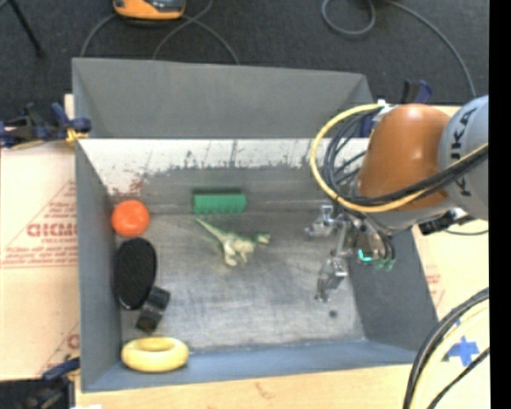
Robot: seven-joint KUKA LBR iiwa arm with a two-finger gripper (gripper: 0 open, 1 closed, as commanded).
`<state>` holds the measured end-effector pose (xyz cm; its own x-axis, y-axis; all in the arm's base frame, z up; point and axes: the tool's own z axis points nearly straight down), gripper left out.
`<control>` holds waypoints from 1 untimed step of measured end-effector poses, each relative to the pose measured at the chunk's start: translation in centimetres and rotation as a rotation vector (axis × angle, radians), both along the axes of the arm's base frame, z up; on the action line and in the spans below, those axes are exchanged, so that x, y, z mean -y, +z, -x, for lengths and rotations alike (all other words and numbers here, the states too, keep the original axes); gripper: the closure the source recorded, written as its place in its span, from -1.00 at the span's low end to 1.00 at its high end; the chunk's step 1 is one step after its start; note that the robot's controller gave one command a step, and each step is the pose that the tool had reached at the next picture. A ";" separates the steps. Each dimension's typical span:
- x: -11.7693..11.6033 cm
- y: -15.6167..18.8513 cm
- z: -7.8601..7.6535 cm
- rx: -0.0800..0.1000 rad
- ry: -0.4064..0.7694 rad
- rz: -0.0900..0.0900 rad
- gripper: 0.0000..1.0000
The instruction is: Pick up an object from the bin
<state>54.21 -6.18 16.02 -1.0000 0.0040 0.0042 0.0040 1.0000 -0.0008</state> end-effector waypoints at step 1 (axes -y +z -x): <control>0.0 0.4 -0.2 0.008 0.002 0.001 -1.00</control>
Offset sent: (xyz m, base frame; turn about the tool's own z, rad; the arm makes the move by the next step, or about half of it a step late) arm 0.0557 0.1057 -0.0232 -0.0509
